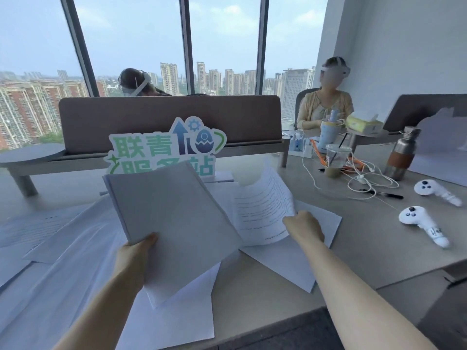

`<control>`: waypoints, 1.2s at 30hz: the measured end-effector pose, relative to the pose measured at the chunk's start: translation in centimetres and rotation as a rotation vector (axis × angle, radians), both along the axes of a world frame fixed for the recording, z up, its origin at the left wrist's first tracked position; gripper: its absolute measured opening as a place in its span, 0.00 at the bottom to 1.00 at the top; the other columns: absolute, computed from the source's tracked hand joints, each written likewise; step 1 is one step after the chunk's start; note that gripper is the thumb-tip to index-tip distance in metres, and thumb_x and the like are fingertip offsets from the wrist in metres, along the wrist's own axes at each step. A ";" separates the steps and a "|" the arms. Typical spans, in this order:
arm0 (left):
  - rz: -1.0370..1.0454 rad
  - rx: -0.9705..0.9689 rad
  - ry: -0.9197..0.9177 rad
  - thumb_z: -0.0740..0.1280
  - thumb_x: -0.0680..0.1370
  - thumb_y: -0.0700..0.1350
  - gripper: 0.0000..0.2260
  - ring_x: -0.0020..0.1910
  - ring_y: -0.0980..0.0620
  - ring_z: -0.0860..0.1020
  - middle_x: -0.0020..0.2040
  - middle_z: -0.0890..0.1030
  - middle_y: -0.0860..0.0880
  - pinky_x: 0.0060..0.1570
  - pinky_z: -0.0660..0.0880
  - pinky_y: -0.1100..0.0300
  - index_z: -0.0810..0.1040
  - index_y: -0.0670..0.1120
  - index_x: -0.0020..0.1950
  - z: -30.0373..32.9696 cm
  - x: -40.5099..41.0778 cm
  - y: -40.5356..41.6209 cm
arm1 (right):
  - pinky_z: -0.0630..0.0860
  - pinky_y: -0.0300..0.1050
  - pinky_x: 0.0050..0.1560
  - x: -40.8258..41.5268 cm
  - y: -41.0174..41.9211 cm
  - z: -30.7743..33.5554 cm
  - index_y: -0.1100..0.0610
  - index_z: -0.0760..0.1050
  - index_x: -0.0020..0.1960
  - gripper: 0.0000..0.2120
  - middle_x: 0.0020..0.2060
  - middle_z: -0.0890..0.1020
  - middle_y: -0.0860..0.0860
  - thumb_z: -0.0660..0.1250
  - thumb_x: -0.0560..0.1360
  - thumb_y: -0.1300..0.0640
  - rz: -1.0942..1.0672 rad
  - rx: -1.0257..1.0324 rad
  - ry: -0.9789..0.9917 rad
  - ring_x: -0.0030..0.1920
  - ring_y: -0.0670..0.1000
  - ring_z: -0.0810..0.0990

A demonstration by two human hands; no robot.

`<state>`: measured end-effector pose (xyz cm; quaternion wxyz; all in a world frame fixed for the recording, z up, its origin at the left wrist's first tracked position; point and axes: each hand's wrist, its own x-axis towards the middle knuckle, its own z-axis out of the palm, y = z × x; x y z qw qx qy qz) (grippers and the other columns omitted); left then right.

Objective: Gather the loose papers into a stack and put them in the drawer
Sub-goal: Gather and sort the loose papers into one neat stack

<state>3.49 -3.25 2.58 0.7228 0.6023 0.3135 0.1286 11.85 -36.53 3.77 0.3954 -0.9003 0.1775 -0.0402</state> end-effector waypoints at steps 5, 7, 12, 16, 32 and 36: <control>-0.050 -0.005 -0.015 0.72 0.74 0.40 0.10 0.45 0.42 0.79 0.48 0.80 0.40 0.56 0.76 0.41 0.78 0.40 0.53 0.3 -0.1 -2.5 | 0.59 0.45 0.35 -4.1 -2.5 -0.3 0.54 0.59 0.34 0.12 0.29 0.65 0.51 0.62 0.69 0.57 -0.050 0.104 -0.033 0.33 0.53 0.63; -0.067 -0.004 -0.020 0.72 0.74 0.40 0.10 0.46 0.42 0.79 0.48 0.80 0.40 0.56 0.76 0.43 0.78 0.40 0.53 0.5 -0.3 -3.4 | 0.59 0.45 0.35 -5.4 -3.0 -0.5 0.54 0.60 0.34 0.11 0.30 0.66 0.51 0.62 0.69 0.56 -0.065 0.113 -0.033 0.32 0.53 0.63; -0.105 0.019 -0.008 0.73 0.73 0.42 0.11 0.49 0.39 0.80 0.49 0.81 0.39 0.57 0.76 0.39 0.79 0.40 0.53 0.6 -0.5 -5.0 | 0.60 0.44 0.33 -7.7 -3.8 -0.8 0.54 0.61 0.34 0.12 0.30 0.67 0.51 0.64 0.66 0.52 -0.054 0.114 0.031 0.31 0.52 0.64; -0.127 0.051 0.008 0.72 0.74 0.42 0.10 0.47 0.40 0.79 0.48 0.80 0.39 0.56 0.76 0.41 0.78 0.39 0.52 0.5 -0.7 -6.1 | 0.68 0.43 0.36 -8.8 -4.5 -0.6 0.54 0.72 0.42 0.13 0.35 0.78 0.49 0.68 0.68 0.45 -0.078 -0.061 0.138 0.38 0.55 0.78; -0.171 0.101 0.053 0.73 0.74 0.42 0.11 0.45 0.39 0.78 0.48 0.79 0.39 0.51 0.76 0.47 0.77 0.38 0.52 -0.6 3.0 -8.9 | 0.66 0.59 0.68 -1.6 -5.1 -0.2 0.56 0.56 0.76 0.50 0.72 0.67 0.60 0.62 0.67 0.25 -0.080 -0.298 0.314 0.71 0.64 0.62; -0.164 0.111 0.066 0.73 0.73 0.42 0.12 0.46 0.39 0.79 0.47 0.80 0.38 0.54 0.77 0.44 0.77 0.38 0.52 -0.9 4.1 -9.0 | 0.63 0.60 0.69 0.0 -3.6 -0.3 0.53 0.52 0.77 0.53 0.75 0.56 0.67 0.71 0.64 0.30 -0.079 -0.272 0.384 0.74 0.68 0.55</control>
